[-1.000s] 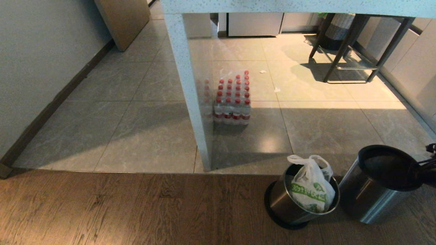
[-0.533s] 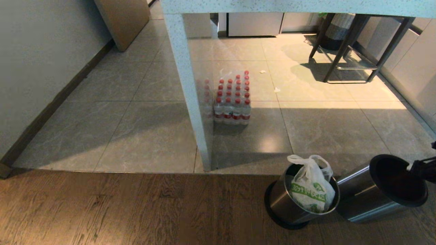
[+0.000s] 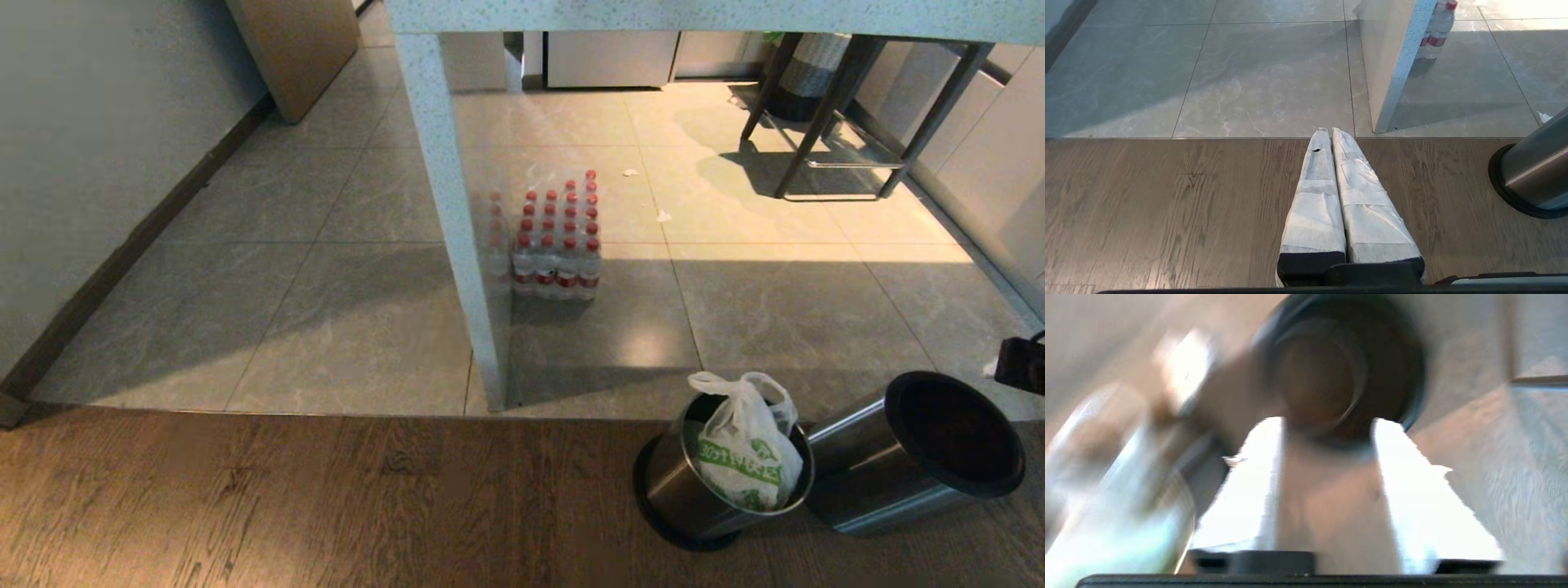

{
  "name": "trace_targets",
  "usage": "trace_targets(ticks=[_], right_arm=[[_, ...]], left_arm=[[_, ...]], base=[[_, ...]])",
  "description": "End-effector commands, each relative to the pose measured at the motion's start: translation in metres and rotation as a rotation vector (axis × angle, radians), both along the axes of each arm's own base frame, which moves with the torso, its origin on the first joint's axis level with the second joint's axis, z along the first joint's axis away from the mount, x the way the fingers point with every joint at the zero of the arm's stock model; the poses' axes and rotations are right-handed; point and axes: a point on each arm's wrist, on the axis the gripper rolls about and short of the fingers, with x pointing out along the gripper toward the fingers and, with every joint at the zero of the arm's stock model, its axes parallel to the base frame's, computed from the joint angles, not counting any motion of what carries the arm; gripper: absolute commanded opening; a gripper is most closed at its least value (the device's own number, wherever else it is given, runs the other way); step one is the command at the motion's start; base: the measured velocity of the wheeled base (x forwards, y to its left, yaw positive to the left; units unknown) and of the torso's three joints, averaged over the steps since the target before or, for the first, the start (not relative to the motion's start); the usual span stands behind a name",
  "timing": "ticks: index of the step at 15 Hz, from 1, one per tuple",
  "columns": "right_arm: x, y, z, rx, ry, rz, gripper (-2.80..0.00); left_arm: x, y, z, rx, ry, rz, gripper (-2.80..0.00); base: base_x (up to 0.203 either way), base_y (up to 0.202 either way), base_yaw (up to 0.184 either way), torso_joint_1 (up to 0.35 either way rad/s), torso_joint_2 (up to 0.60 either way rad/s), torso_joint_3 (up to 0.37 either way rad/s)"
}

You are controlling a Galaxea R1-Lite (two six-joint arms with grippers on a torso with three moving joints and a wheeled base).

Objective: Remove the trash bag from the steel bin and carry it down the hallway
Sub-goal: Pick up the trash bag

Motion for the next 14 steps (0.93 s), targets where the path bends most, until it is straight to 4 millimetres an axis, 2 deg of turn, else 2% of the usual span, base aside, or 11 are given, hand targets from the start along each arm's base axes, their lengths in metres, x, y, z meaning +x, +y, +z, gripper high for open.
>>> trace_targets(ticks=[1, 3, 5, 7, 12, 13, 14], right_arm=[[-0.024, 0.055, 0.03, -0.038, -0.008, 0.152, -2.8], [-0.034, 0.082, 0.022, -0.105, 0.088, 0.32, -2.8], [-0.036, 0.096, 0.007, -0.189, 0.194, 0.484, -2.8], [-0.022, 0.106, -0.009, -0.186, 0.248, 0.561, -2.8], [0.026, 0.13, -0.033, -0.173, 0.281, 0.673, -2.8], [0.032, 0.134, -0.037, -0.181, 0.278, 0.697, 0.0], [0.034, 0.136, -0.041, -0.18, 0.288, 0.713, 0.0]], left_arm=[[0.0, 0.0, 0.0, -0.001, -0.001, 0.001, -2.8], [0.0, 0.0, 0.0, -0.001, -0.001, 0.001, -2.8], [0.0, 0.0, 0.0, -0.001, -0.001, 0.001, -2.8], [0.0, 0.0, 0.0, -0.001, -0.001, 0.001, -2.8], [0.0, 0.0, 0.0, -0.001, -0.001, 0.001, -2.8], [0.0, 0.0, 0.0, -0.001, -0.001, 0.001, -2.8], [0.0, 0.0, 0.0, -0.001, -0.001, 0.001, -2.8]], base=[[0.0, 0.0, 0.0, 0.0, 0.0, 0.0], [0.0, 0.0, 0.0, 0.0, 0.0, 0.0], [0.0, 0.0, 0.0, 0.0, 0.0, 0.0], [0.0, 0.0, 0.0, 0.0, 0.0, 0.0], [0.0, 0.0, 0.0, 0.0, 0.0, 0.0], [0.0, 0.0, 0.0, 0.0, 0.0, 0.0], [0.0, 0.0, 0.0, 0.0, 0.0, 0.0]])
